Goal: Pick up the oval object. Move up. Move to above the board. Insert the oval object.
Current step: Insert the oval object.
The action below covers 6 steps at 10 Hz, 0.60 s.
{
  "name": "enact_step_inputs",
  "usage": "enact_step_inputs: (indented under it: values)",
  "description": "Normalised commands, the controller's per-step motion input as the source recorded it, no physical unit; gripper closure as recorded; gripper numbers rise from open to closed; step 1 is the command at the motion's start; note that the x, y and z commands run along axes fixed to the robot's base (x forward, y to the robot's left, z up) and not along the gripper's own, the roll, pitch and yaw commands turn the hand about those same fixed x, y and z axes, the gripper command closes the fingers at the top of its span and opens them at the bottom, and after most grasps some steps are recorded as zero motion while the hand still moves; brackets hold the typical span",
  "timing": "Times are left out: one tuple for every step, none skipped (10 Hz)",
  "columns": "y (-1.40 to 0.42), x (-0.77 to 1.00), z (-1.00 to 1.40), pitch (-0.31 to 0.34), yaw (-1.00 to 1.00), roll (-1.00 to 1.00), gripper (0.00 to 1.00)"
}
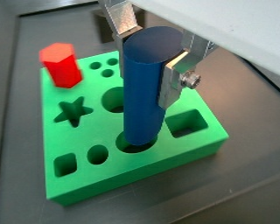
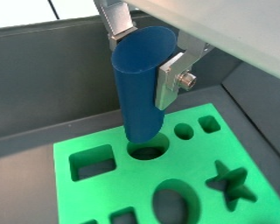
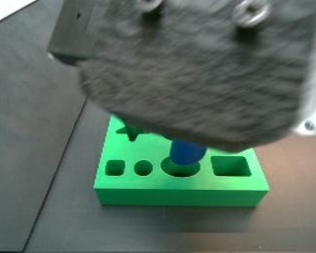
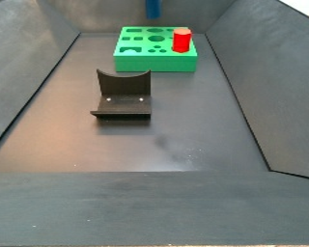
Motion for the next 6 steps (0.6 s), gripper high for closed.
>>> enact_step_inputs:
  values:
    - [0.0, 0.06, -0.09, 0.027, -0.86, 0.03, 1.0]
    - [0.0, 0.0, -0.09, 0.019, -0.94, 0.04, 1.0]
    - [0.0, 0.0, -0.12, 0.02, -0.97, 0.05, 1.0]
    - [0.0, 0.0, -0.13, 0.011, -0.99, 0.04, 1.0]
    - [0.0, 0.0, -0.13, 0.0, -1.0, 0.04, 1.0]
    - [0.0, 0.0, -0.14, 0.0, -1.0, 0.04, 1.0]
